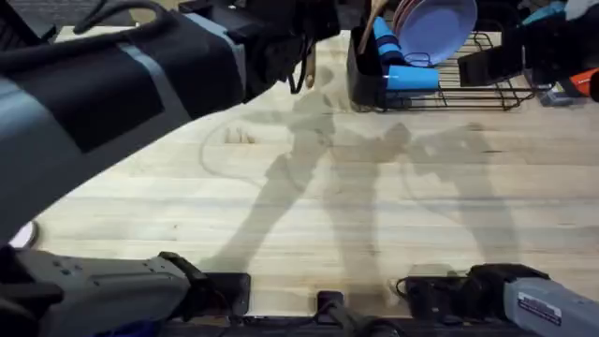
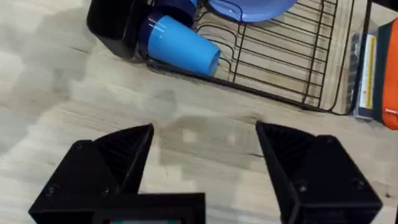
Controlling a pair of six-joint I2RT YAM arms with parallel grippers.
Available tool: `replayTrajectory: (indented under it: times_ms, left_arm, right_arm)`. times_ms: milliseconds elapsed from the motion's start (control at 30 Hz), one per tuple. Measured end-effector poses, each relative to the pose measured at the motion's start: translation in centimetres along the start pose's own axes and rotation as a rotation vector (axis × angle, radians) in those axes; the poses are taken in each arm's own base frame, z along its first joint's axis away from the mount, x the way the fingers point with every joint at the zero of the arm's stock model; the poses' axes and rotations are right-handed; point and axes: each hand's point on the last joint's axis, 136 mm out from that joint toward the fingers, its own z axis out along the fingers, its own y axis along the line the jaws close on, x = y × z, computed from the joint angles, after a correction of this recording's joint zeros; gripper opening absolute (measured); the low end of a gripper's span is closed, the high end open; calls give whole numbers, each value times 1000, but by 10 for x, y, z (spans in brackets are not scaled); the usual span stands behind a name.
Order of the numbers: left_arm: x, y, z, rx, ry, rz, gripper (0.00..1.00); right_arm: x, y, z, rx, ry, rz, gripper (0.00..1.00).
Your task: Pick up the spoon on the table one by one and put them onto the rack
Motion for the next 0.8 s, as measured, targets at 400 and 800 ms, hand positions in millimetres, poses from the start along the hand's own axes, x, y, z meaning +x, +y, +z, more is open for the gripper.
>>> replayTrajectory:
  times_ms: [400,800]
  left_arm:
    - [-34,-51,-8,247,-108,-43,43]
    - [-23,-108,-7,453,-171,44,43]
  right_arm:
    - [0,0,0,0,0,0,994]
    - [0,0,0,0,0,0,994]
